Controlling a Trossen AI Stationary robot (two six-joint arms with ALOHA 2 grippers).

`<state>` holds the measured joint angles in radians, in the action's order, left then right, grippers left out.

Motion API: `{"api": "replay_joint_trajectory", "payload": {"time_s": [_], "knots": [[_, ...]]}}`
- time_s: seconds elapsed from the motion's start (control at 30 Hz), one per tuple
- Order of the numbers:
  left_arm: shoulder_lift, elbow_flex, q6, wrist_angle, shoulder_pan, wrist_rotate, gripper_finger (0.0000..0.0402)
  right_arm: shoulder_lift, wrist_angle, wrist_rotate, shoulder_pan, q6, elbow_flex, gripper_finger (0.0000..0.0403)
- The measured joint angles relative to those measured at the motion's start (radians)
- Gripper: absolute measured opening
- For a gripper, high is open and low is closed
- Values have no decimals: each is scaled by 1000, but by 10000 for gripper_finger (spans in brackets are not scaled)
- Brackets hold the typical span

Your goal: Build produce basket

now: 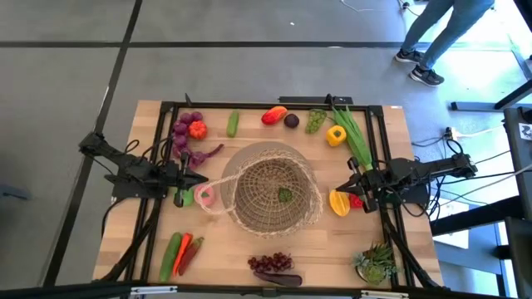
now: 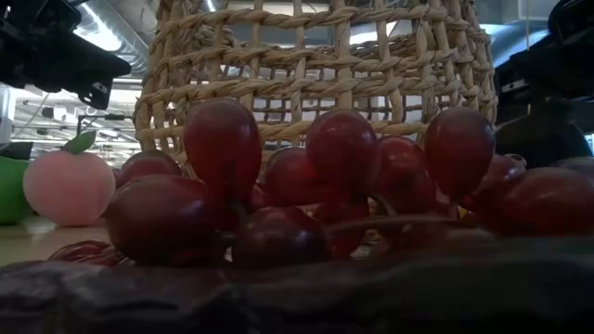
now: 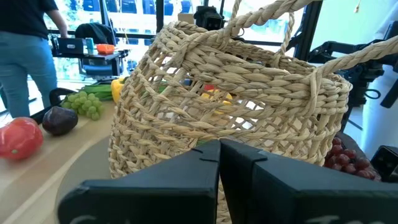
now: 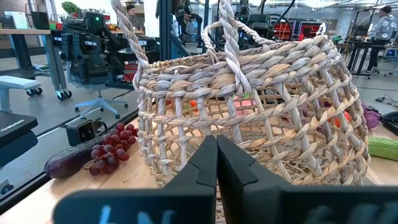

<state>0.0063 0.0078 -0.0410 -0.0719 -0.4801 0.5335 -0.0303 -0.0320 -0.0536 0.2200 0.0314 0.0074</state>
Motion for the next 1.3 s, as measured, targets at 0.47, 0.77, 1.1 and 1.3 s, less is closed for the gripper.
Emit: {"api": "replay_joint_trajectory", "payload": {"time_s": [0.47, 0.77, 1.1, 1.3], "knots": [[0, 0, 0, 0, 0, 0, 0, 0, 0, 31, 0, 178, 0, 0], [0, 0, 0, 0, 0, 0, 0, 0, 0, 33, 0, 261, 0, 0], [0, 0, 0, 0, 0, 0, 0, 0, -1, 34, 0, 21, 0, 0], [0, 0, 50, -19, 1, 67, 0, 0, -18, 34, 0, -148, 0, 0]]}}
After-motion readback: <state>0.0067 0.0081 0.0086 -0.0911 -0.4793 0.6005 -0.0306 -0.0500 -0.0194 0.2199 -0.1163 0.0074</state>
